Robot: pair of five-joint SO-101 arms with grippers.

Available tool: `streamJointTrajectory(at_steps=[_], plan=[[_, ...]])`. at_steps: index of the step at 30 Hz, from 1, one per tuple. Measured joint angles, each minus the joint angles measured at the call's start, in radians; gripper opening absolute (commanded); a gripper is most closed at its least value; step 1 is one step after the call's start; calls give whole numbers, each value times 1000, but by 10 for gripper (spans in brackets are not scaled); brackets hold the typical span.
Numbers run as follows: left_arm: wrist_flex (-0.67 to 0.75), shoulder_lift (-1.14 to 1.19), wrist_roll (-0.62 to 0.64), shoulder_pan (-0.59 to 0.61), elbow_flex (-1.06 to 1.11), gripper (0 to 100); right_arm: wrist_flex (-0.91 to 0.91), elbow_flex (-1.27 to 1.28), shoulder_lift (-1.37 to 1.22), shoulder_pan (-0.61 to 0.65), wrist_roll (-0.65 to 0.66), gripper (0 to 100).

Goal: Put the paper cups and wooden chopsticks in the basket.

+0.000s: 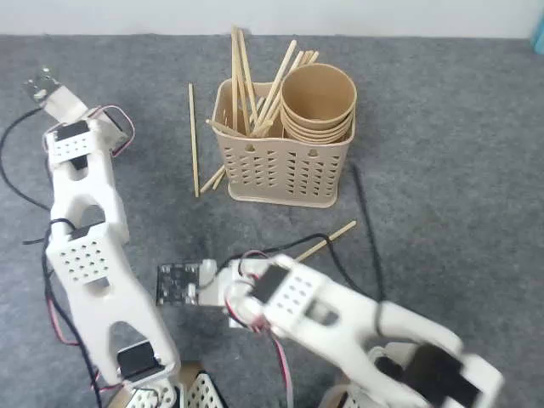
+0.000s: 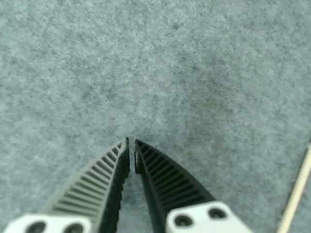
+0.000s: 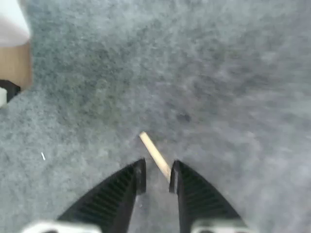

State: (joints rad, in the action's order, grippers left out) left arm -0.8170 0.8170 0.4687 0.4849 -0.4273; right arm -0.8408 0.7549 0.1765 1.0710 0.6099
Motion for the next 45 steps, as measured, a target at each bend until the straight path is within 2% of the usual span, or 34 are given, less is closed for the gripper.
streamJointTrajectory(at_steps=[7, 12, 15, 21, 27, 31, 35, 45], plan=[[0, 0, -2, -3, 0, 15, -26, -180, -270, -5, 2, 88], [0, 0, -2, -3, 0, 15, -28, -212, -304, -20, 2, 76], [0, 0, -2, -3, 0, 15, -28, -212, -305, -20, 2, 1], [0, 0, -2, -3, 0, 15, -44, -224, -307, -34, 0, 8], [0, 0, 6, 26, 0, 15, -150, -222, -176, -46, -34, 8], [0, 0, 107, 63, 0, 15, -140, -180, -37, -83, -94, 8], [0, 0, 163, 83, 0, 15, -74, -126, 81, -124, -176, 8], [0, 0, 167, 80, 0, 15, 201, 100, 405, -150, -387, 8]])
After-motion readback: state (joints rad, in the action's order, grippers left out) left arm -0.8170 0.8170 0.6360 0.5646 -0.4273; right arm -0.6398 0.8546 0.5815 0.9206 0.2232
